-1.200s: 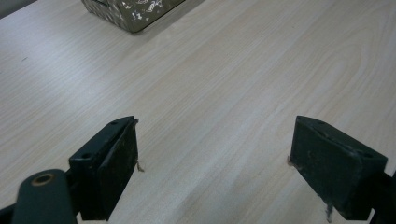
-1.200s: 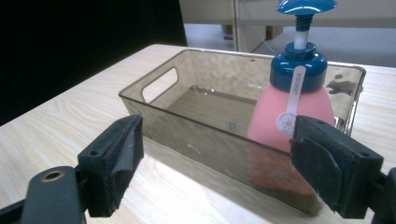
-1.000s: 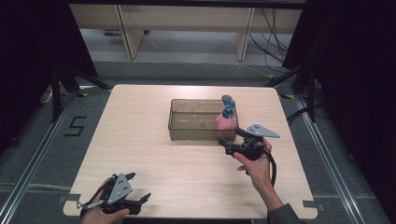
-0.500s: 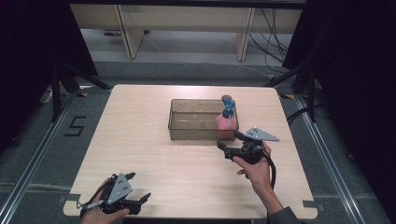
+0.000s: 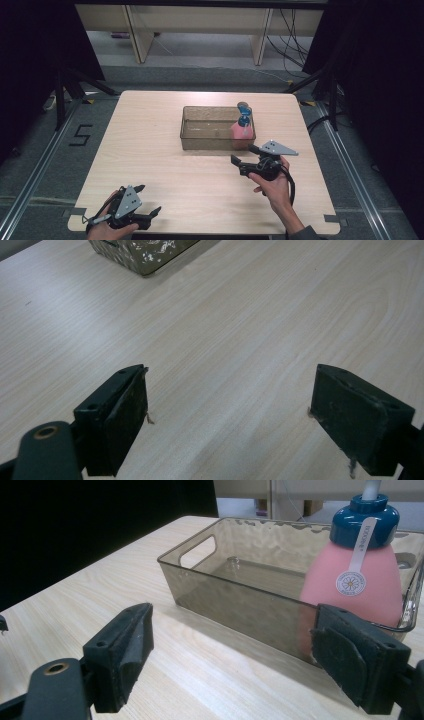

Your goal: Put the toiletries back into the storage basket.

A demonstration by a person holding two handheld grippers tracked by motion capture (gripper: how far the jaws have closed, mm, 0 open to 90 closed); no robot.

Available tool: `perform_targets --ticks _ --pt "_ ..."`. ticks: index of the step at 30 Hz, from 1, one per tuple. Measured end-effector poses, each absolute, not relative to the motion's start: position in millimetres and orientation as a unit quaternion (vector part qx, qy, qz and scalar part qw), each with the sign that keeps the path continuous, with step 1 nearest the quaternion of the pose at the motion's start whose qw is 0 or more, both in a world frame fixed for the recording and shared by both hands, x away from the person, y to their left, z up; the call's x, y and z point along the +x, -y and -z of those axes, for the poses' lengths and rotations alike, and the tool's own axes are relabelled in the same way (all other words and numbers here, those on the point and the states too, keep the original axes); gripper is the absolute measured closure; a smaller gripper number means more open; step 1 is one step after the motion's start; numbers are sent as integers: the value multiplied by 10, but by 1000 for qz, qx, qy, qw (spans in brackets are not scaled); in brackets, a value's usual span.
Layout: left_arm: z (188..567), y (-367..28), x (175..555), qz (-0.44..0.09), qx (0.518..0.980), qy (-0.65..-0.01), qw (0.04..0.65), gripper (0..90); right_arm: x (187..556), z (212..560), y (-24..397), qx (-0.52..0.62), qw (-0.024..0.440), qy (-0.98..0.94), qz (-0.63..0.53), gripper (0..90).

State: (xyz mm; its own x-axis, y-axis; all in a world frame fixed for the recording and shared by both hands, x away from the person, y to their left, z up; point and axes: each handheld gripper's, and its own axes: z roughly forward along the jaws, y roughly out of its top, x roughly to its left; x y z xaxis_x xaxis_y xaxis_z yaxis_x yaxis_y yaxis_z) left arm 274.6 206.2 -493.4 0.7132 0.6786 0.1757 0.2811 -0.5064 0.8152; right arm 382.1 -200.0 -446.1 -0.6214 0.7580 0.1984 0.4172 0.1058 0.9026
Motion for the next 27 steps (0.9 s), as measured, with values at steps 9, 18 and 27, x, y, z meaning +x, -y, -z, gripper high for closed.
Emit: perform_targets --ticks 9,18,27 --pt "4944 -2060 2753 -244 828 -291 411 148 3767 4489 2002 393 152 -726 -544 180" --pt "4939 -2071 2762 -244 835 -287 401 148 3686 4515 1994 390 148 -731 -540 170" --pt "4944 -2070 2779 -240 842 -285 391 148 3650 4571 1971 379 150 -741 -533 166"
